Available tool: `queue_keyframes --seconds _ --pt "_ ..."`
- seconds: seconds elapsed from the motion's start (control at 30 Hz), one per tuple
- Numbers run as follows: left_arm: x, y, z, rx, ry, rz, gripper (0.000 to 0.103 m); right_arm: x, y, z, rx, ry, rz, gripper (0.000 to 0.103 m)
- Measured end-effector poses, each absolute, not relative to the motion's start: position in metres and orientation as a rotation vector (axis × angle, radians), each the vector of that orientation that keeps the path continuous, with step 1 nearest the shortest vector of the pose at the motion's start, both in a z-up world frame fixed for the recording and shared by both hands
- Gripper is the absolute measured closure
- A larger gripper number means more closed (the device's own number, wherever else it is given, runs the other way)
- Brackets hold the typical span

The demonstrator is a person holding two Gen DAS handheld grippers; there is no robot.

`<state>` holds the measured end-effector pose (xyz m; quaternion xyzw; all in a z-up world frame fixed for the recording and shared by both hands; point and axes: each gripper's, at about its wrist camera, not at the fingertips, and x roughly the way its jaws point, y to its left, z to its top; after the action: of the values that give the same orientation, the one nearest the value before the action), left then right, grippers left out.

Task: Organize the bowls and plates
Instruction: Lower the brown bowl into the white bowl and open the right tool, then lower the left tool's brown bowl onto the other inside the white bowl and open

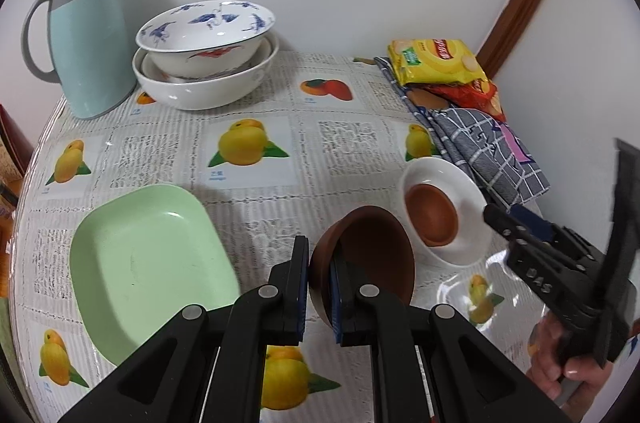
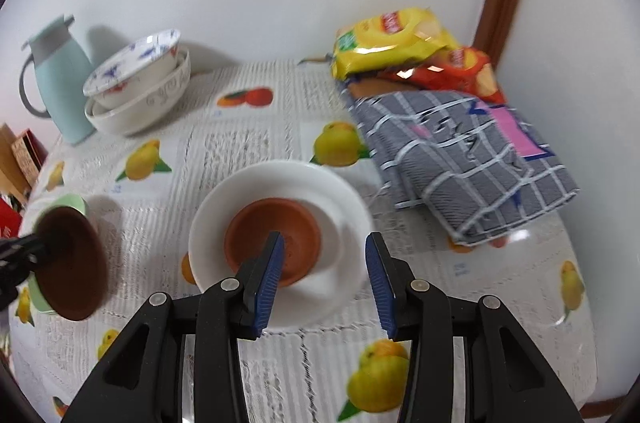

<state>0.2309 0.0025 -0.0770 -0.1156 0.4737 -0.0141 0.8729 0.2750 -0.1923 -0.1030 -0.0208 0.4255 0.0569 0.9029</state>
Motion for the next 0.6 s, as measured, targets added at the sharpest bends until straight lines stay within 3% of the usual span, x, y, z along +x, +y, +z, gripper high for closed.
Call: queue_keyframes --seconds 0.6 --pt "0.225 -0.053 -0.061 -0.184 0.983 -0.022 0.094 0.233 -0.255 -0.089 0.032 0.837 0.100 0.057"
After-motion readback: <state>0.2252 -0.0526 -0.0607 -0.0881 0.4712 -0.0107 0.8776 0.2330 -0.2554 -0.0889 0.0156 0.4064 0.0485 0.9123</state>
